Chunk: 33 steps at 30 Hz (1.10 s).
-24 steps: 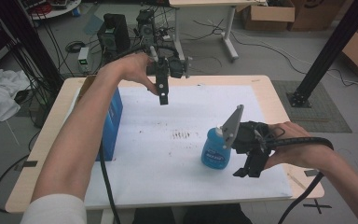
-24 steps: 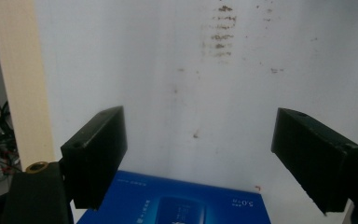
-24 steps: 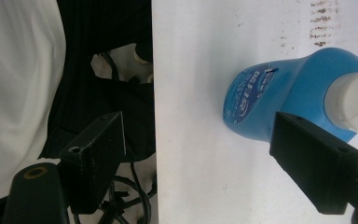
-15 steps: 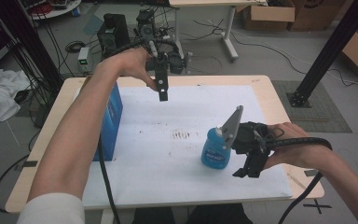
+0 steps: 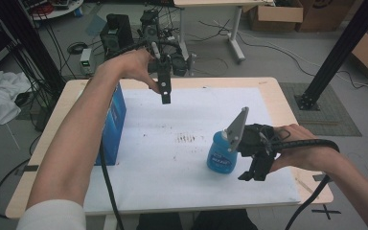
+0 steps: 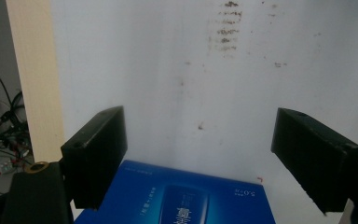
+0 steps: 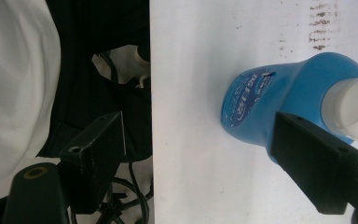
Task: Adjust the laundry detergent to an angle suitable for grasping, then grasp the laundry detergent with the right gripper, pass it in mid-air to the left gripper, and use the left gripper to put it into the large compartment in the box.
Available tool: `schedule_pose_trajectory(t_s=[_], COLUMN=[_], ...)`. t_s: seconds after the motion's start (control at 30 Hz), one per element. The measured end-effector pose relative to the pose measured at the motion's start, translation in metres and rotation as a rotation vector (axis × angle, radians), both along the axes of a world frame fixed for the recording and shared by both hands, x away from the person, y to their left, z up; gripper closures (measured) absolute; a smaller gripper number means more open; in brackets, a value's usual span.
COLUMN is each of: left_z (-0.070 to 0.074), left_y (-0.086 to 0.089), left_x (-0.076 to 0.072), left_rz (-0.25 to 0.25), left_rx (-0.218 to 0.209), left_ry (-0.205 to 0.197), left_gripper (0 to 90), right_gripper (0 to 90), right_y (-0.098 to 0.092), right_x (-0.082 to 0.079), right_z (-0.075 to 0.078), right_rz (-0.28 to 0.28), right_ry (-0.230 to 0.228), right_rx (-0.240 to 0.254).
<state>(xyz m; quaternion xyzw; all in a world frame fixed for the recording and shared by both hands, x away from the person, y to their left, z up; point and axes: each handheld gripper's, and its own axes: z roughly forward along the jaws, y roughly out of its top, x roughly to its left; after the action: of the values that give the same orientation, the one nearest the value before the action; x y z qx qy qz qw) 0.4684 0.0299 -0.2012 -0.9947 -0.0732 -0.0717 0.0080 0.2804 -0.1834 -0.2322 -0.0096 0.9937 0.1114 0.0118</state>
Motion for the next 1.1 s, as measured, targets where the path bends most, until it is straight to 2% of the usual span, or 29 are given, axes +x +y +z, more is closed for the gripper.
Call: schedule_pose_trajectory(t_s=[0.27,0.37,0.7,0.9,1.1], left_z=[0.003,0.002,0.003,0.001,-0.001], left_y=[-0.001,0.0,0.001,0.0,-0.001], left_x=[-0.005,-0.004,-0.004,-0.003,0.0], left_rz=[-0.01,-0.004,-0.003,-0.01,-0.004], left_rx=[-0.012,-0.001,-0.007,-0.003,0.0], left_ry=[-0.015,-0.008,-0.004,0.002,0.01], left_gripper=[18.8,18.8,18.8,18.8,18.7], right_gripper=[17.7,17.7,17.7,18.0,18.2], right_y=[-0.001,-0.002,-0.003,-0.005,-0.014], right_x=[-0.003,-0.002,-0.001,0.002,0.004], right_z=[-0.002,-0.001,0.004,0.002,0.005], right_rz=[-0.002,-0.006,-0.019,-0.03,-0.045], right_ry=[-0.003,-0.005,-0.023,-0.017,-0.02], right_rx=[-0.007,-0.001,0.004,0.007,0.0])
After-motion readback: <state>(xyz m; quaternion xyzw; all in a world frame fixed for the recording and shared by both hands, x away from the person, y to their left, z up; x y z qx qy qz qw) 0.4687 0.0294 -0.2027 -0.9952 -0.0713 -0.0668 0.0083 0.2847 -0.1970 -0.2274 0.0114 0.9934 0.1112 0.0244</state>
